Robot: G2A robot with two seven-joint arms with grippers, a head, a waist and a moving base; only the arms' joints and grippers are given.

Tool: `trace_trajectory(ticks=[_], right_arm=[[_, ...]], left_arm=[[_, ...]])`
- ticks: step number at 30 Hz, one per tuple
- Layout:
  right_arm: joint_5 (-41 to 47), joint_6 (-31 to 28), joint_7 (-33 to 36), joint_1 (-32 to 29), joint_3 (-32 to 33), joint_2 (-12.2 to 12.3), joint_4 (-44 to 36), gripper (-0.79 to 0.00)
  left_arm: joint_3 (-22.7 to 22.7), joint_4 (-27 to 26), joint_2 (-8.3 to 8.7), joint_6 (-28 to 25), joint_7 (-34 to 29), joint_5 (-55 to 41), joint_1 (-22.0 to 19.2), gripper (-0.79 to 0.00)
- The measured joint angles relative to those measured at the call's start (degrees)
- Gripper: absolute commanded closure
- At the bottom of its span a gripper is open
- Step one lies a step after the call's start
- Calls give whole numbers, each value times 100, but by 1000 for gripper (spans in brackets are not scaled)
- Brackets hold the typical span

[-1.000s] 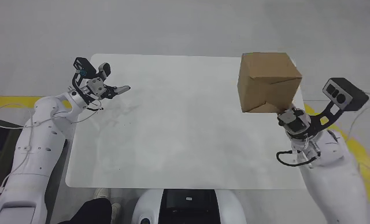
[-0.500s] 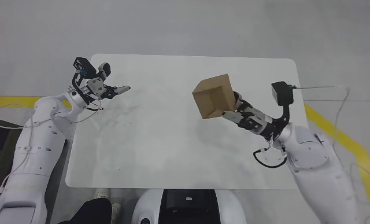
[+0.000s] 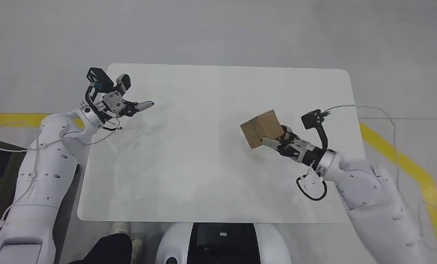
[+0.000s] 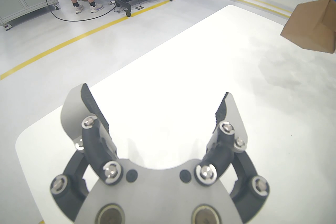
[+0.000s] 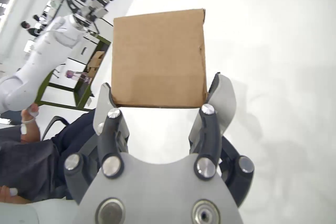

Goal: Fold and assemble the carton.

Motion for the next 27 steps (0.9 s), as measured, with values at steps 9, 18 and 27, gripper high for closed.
trace_trajectory(ticks=[9, 18, 27], right_arm=[[-1698, 1100, 410, -144, 81, 71, -348, 0], [-2412, 1445, 609, -215, 180, 97, -252, 0], [-2372, 1470, 501, -273, 263, 85, -52, -342]], left_arm=[[0, 0, 0, 0, 0, 0, 0, -785], [0, 0, 0, 0, 0, 0, 0, -785], [0, 0, 0, 0, 0, 0, 0, -785]])
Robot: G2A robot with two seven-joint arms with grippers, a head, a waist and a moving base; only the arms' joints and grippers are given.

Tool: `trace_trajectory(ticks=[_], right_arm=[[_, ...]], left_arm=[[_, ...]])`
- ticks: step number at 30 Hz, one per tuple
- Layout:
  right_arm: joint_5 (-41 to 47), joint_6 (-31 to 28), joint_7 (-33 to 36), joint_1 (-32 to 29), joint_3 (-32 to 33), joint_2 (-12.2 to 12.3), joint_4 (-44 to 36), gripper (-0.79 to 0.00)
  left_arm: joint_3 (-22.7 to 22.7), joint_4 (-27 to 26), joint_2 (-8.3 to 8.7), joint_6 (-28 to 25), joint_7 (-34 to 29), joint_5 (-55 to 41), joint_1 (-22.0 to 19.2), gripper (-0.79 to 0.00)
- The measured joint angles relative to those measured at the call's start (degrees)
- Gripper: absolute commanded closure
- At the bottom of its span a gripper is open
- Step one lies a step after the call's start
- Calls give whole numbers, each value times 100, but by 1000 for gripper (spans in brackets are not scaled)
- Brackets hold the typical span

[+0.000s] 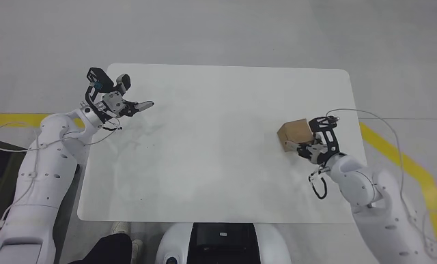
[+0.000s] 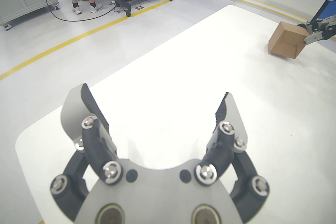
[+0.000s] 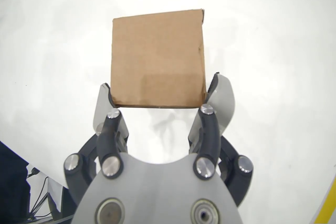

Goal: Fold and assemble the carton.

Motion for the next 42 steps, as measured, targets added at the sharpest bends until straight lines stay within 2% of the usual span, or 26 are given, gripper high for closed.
trace_trajectory(ticks=[4, 5, 8, 9, 22, 28, 35, 42], right_arm=[[53, -5, -4, 10, -53, -15, 27, -391], [77, -6, -11, 13, -70, -20, 40, -437], [157, -14, -39, 24, -117, -34, 68, -717], [190, -26, -54, 26, -131, -39, 69, -785], [969, -432, -423, -161, 201, -52, -232, -785], [906, -841, -728, -244, 457, -27, -295, -785], [903, -1411, -1384, -84, 744, -15, 106, -785], [621, -1535, -1794, 18, 993, 2, 317, -785]], left_arm=[[0, 0, 0, 0, 0, 0, 0, -785], [0, 0, 0, 0, 0, 0, 0, -785], [0, 0, 0, 0, 0, 0, 0, -785], [0, 0, 0, 0, 0, 0, 0, -785], [0, 0, 0, 0, 0, 0, 0, -785], [0, 0, 0, 0, 0, 0, 0, -785], [0, 0, 0, 0, 0, 0, 0, -785], [0, 0, 0, 0, 0, 0, 0, -785]])
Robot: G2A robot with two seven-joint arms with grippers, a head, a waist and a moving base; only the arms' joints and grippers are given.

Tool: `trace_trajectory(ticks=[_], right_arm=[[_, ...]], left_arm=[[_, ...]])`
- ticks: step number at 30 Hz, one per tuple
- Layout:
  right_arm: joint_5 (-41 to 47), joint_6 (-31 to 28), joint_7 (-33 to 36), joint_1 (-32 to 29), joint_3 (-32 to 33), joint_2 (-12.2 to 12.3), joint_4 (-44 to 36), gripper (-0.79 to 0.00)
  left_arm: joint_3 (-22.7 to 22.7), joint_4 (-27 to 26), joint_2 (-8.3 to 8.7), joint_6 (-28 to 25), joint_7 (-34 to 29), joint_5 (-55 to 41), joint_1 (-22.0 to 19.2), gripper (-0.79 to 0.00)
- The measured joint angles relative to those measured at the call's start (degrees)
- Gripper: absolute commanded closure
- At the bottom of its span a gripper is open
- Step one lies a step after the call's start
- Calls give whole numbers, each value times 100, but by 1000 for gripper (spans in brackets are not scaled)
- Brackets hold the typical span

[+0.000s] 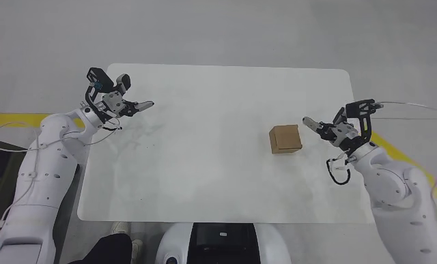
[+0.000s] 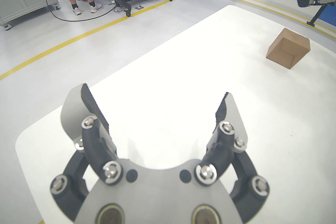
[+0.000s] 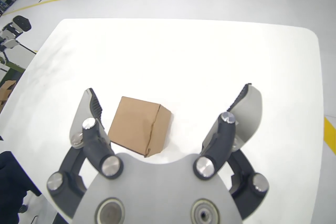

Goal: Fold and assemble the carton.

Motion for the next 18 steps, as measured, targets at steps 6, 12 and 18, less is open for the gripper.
trace_trajectory(ticks=[6, 12, 18], right_arm=[[-76, 18, -144, 47, 115, 4, 128, -785], [-84, 26, -161, 40, 125, 3, 132, -784], [-84, 26, -161, 40, 124, 3, 132, -784]], left_arm=[[0, 0, 0, 0, 0, 0, 0, -785], [0, 0, 0, 0, 0, 0, 0, -785], [0, 0, 0, 0, 0, 0, 0, -784]])
